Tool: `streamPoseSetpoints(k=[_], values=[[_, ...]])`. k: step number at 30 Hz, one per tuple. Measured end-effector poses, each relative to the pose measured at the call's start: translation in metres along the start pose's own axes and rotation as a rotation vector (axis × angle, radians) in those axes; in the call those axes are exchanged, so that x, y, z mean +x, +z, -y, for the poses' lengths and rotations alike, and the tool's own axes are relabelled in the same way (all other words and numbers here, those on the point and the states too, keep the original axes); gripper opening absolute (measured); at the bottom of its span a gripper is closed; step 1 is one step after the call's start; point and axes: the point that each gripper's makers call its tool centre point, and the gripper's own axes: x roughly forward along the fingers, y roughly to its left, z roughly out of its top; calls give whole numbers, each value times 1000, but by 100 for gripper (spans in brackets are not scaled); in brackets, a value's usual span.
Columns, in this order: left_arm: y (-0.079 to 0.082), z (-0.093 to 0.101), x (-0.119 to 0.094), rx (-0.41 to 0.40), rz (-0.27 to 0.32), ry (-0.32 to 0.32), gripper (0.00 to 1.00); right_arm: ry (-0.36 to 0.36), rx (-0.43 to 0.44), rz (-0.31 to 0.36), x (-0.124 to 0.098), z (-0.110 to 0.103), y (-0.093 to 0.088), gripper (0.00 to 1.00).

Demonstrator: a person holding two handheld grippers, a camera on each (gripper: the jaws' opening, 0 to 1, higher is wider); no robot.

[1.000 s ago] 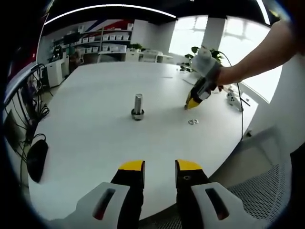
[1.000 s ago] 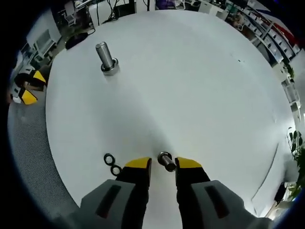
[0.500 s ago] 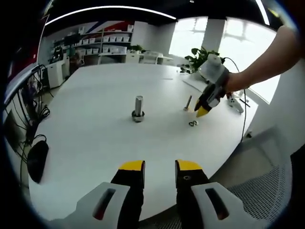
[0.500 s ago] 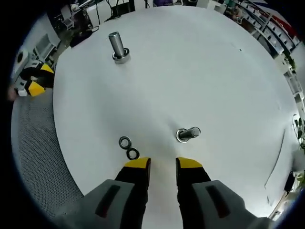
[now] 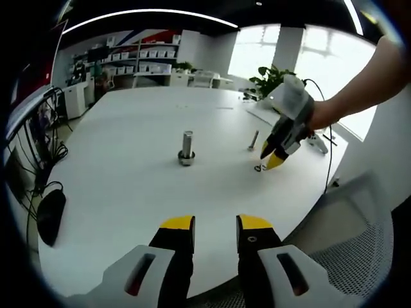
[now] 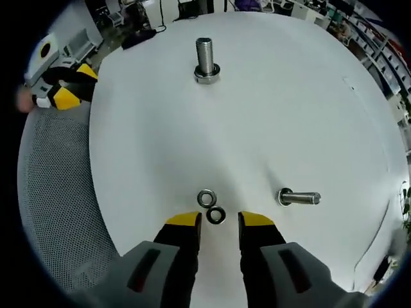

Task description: Place the washer onto the threaded stud by aligning its center hole with the stud, sliding it down to the base, and recovering from edge contact or off-axis alignment until the washer reaches the visible bottom stop.

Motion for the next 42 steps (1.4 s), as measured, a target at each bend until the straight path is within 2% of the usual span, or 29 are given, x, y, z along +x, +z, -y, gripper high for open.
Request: streamPoseSetpoints(k=[4,13,24,27,32,37,42], values=[[0,0,0,1,-1,-1,23,-13,-32,-28,4,-1,-4,24],[0,1,0,7,-3,-3,23,8,-25,-39,3,0,-2,22],[1,2,1,9,5,-7,22,10,-147,-104,5,-3,-1,18],[2,2,0,8,12,-5,22,7,-121,-114,5,-1,0,16],[3,0,0,4,16,-2,22,22,-126,-119,5,0,0,15],[2,1,0,10,14,-4,21,10,-120,-160,6,-1,1,15],[3,1,0,13,14,-5,20,-25,-44,-166,5,-1,0,15]])
